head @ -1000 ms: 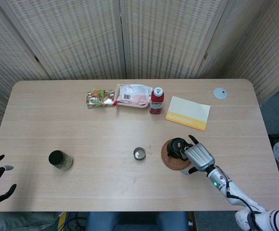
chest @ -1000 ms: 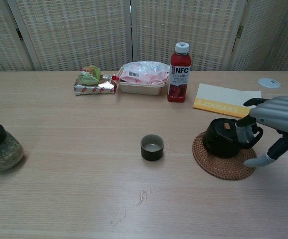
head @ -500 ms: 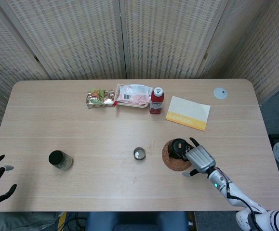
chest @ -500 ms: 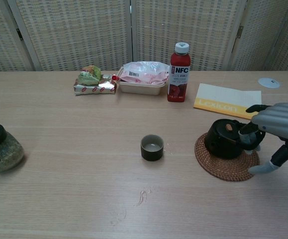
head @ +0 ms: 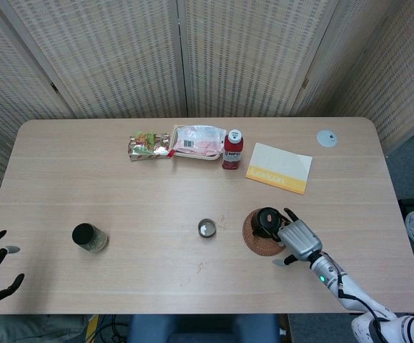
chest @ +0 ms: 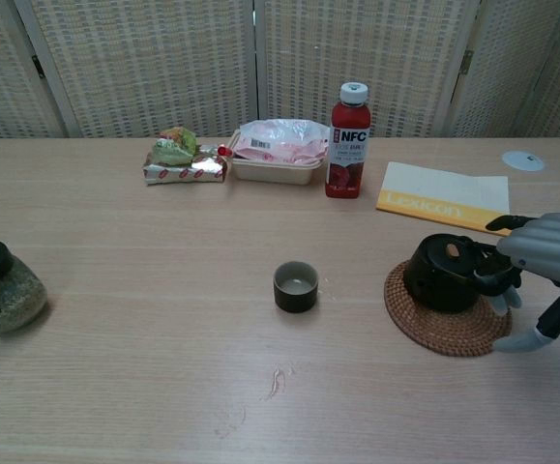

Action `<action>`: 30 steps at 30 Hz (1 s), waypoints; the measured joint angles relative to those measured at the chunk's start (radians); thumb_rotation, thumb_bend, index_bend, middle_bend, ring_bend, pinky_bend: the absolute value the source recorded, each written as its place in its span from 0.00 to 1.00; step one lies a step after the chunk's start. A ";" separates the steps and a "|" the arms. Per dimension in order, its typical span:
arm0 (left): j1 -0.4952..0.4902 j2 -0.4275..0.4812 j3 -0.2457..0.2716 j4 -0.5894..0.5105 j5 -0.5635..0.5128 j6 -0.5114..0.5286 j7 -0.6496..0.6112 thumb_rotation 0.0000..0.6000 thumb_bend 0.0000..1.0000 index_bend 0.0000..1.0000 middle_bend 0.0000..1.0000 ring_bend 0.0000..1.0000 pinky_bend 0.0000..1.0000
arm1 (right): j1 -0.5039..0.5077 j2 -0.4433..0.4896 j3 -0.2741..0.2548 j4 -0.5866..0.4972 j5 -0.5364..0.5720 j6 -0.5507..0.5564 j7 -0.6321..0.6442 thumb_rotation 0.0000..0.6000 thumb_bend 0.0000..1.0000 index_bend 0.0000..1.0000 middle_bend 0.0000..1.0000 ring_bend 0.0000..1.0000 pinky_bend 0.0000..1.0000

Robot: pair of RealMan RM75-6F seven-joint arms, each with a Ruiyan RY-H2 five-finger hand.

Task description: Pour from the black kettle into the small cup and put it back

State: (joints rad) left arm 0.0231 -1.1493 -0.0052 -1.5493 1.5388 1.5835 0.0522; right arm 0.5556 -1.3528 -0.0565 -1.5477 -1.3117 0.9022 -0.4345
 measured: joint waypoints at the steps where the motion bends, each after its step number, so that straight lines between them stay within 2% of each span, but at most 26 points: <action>1: 0.000 0.000 0.000 0.000 -0.001 0.000 0.001 1.00 0.25 0.34 0.10 0.17 0.07 | -0.001 -0.003 0.000 0.004 -0.001 0.002 0.001 0.51 0.00 0.58 0.58 0.47 0.00; 8: 0.004 0.002 0.000 -0.001 -0.002 0.003 0.001 1.00 0.25 0.34 0.10 0.17 0.07 | 0.007 -0.015 0.020 0.018 0.016 -0.012 0.018 0.57 0.00 0.76 0.80 0.69 0.00; 11: 0.005 0.005 0.000 -0.003 -0.005 0.004 0.003 1.00 0.25 0.34 0.10 0.17 0.07 | 0.020 -0.013 0.031 0.018 0.024 -0.034 0.035 0.57 0.00 0.82 0.86 0.75 0.00; 24: 0.004 0.007 -0.003 -0.002 -0.004 0.004 -0.001 1.00 0.25 0.34 0.10 0.17 0.07 | 0.080 -0.014 0.081 0.041 0.026 -0.086 0.106 0.57 0.00 0.99 0.99 0.87 0.00; 30: 0.002 0.006 -0.003 0.000 -0.003 0.001 -0.003 1.00 0.25 0.34 0.10 0.17 0.07 | 0.093 -0.024 0.095 0.064 0.033 -0.100 0.146 0.55 0.00 1.00 1.00 0.89 0.00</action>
State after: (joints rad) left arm 0.0254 -1.1434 -0.0084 -1.5498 1.5356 1.5842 0.0492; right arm 0.6491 -1.3773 0.0387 -1.4835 -1.2790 0.8022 -0.2887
